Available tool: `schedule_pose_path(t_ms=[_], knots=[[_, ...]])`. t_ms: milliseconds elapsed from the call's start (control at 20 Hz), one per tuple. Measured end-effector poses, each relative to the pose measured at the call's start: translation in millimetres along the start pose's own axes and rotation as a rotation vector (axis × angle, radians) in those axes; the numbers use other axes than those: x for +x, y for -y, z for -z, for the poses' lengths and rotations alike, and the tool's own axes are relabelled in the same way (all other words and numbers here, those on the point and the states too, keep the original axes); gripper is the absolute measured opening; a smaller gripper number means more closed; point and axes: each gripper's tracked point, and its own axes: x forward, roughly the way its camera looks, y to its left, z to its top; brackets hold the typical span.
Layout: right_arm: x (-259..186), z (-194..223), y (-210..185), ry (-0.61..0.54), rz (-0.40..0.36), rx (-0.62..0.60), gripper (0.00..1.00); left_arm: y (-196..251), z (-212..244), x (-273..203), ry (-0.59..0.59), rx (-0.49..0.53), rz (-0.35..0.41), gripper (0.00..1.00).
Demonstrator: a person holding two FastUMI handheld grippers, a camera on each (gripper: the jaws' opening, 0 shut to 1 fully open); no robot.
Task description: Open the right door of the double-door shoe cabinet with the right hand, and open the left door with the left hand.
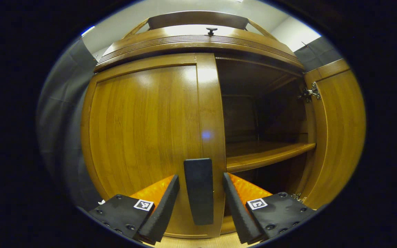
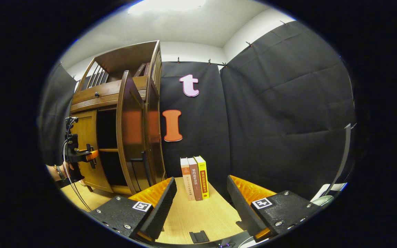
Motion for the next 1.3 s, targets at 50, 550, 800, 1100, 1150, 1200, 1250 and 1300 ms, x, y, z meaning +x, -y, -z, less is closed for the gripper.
schedule_pose_path(t_ms=[50, 550, 800, 1100, 1150, 1200, 1250, 1300], knots=[[0.2, -1.3, -1.5, 0.008, -0.004, 0.009, 0.9, 1.1, -3.2, -1.1, 0.005, 0.0, -0.009, 0.74], [-0.5, 10.7, -16.5, -0.012, -0.008, 0.015, 0.94, -10.2, 3.0, -21.0, -0.073, -0.015, -0.068, 0.37], [-2.6, 17.3, -26.4, -0.038, -0.017, -0.026, 0.87, -15.5, -2.2, -55.5, -0.06, -0.016, -0.085, 0.3], [2.2, 13.7, -39.9, -0.038, -0.037, -0.036, 0.91, -28.2, -4.9, -95.7, -0.094, -0.014, -0.071, 0.34], [3.9, 11.6, -43.1, -0.033, -0.04, -0.034, 0.97, -32.0, -4.8, -104.8, -0.1, -0.02, -0.071, 0.34], [5.4, 10.2, -43.7, -0.029, -0.039, -0.033, 0.91, -36.6, -5.8, -114.1, -0.101, -0.022, -0.073, 0.34], [7.1, 10.5, -41.8, -0.025, -0.033, -0.033, 0.9, -40.6, -9.2, -124.7, -0.096, -0.02, -0.076, 0.3], [9.0, 10.2, -40.2, -0.023, -0.023, -0.028, 0.9, -46.3, -11.0, -133.5, -0.091, -0.012, -0.077, 0.3]])
